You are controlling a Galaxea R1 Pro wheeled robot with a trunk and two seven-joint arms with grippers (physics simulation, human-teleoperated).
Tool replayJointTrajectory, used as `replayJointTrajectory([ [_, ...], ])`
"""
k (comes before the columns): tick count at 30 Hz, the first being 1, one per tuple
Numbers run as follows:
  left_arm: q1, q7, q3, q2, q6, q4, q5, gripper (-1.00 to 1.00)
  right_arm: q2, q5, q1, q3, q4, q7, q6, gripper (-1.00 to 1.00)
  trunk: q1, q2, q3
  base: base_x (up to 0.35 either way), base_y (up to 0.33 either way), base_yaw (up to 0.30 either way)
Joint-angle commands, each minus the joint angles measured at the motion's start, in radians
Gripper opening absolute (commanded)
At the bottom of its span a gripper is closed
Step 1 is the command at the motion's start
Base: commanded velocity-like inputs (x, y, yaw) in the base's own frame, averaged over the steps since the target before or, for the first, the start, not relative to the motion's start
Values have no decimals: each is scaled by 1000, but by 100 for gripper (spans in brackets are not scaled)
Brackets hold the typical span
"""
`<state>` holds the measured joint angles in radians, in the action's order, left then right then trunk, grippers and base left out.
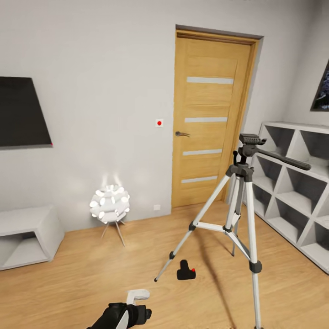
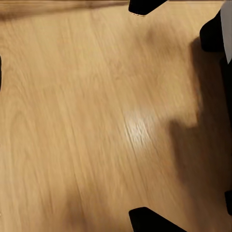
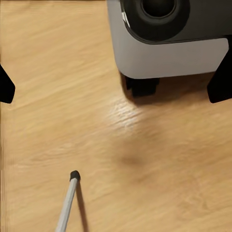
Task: Attach the digital camera to the camera tripod in the bedroom.
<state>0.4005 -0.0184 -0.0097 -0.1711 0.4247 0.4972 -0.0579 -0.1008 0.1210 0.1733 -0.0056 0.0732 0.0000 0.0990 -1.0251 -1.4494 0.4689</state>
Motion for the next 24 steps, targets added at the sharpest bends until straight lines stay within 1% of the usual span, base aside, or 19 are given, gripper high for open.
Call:
replayJointTrajectory([
  [1, 0, 0, -1, 0, 6, 2, -8, 100, -2, 13, 1, 0, -1, 0, 4, 100, 0, -1, 1, 0, 0, -260],
  [9, 0, 2, -1, 2, 5, 1, -16, 100, -13, 29, 1, 0, -1, 0, 4, 100, 0, -1, 1, 0, 0, -260],
  [24, -3, 3, -1, 2, 1, 1, -17, 100, -17, 35, 2, 0, -1, 0, 3, 100, 0, -1, 1, 0, 6, -260],
])
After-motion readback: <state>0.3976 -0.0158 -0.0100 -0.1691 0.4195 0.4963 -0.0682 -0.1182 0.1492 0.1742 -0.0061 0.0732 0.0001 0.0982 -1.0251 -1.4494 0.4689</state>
